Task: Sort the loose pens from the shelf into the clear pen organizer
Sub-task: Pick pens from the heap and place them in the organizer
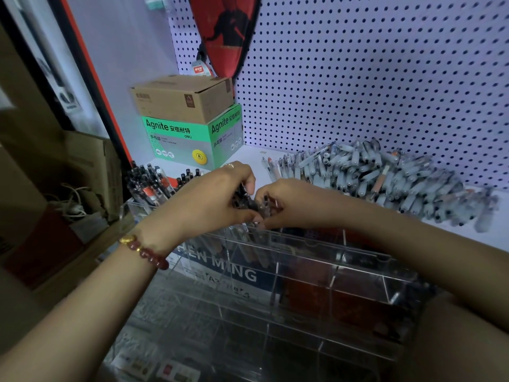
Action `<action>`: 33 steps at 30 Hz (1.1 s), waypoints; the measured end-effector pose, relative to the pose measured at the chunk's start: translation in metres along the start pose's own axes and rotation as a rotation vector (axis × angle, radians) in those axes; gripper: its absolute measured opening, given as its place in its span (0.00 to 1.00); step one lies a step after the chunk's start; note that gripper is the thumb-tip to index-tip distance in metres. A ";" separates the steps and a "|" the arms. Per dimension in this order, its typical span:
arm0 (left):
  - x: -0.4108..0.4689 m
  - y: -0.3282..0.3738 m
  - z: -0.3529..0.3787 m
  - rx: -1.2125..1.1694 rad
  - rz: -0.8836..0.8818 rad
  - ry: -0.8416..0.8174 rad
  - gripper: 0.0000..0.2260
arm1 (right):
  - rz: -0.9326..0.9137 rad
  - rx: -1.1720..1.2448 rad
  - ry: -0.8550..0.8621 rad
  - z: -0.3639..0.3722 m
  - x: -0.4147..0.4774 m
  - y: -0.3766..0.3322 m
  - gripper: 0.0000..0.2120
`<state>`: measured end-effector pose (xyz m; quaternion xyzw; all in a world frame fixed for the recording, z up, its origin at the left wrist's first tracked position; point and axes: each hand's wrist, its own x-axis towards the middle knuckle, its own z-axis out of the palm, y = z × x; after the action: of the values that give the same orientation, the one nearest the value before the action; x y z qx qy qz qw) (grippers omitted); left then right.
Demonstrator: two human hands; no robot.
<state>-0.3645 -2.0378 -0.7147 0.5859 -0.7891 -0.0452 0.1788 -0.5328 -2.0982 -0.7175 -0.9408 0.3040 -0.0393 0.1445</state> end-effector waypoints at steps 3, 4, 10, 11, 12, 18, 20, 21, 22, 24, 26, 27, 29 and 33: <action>0.001 0.001 0.000 -0.013 0.035 -0.018 0.13 | 0.002 0.066 0.046 0.003 0.001 0.002 0.10; 0.002 0.002 0.000 -0.015 0.042 -0.017 0.12 | 0.007 0.104 0.057 0.004 0.002 0.003 0.11; 0.003 0.004 0.001 0.042 0.031 0.002 0.10 | 0.080 0.314 0.043 -0.001 0.004 0.010 0.08; 0.002 0.005 0.001 0.056 0.034 0.007 0.10 | 0.088 0.302 0.048 -0.002 0.004 0.010 0.08; 0.002 0.005 0.001 0.068 0.034 0.010 0.11 | 0.093 0.282 0.052 -0.002 0.004 0.010 0.08; 0.004 0.005 0.000 0.037 0.002 0.020 0.12 | 0.129 0.273 0.101 -0.002 0.004 0.010 0.12; 0.004 0.005 0.000 0.023 -0.018 0.035 0.15 | 0.121 0.286 0.127 0.000 0.003 0.009 0.11; 0.004 0.005 0.000 0.025 -0.029 0.036 0.16 | 0.099 0.297 0.132 0.001 0.003 0.009 0.10; 0.003 0.006 0.000 0.028 -0.037 0.030 0.17 | 0.075 0.297 0.127 0.003 0.003 0.008 0.08; 0.002 0.006 0.000 0.033 -0.038 0.017 0.18 | 0.048 0.267 0.104 0.006 0.003 0.007 0.06; 0.002 0.005 -0.001 0.043 -0.027 0.008 0.17 | 0.047 0.291 0.079 0.004 0.003 0.007 0.06; 0.003 0.004 -0.001 0.044 -0.020 0.001 0.16 | 0.051 0.329 0.070 0.001 0.003 0.007 0.05; 0.003 0.002 -0.002 0.011 -0.015 -0.011 0.17 | 0.091 0.404 0.101 -0.008 0.005 0.011 0.06; 0.005 -0.007 -0.006 -0.168 -0.001 0.024 0.19 | 0.246 0.409 0.320 -0.025 0.030 0.048 0.08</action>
<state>-0.3576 -2.0434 -0.7095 0.5696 -0.7801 -0.1046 0.2367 -0.5395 -2.1584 -0.7082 -0.8301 0.4204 -0.2300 0.2850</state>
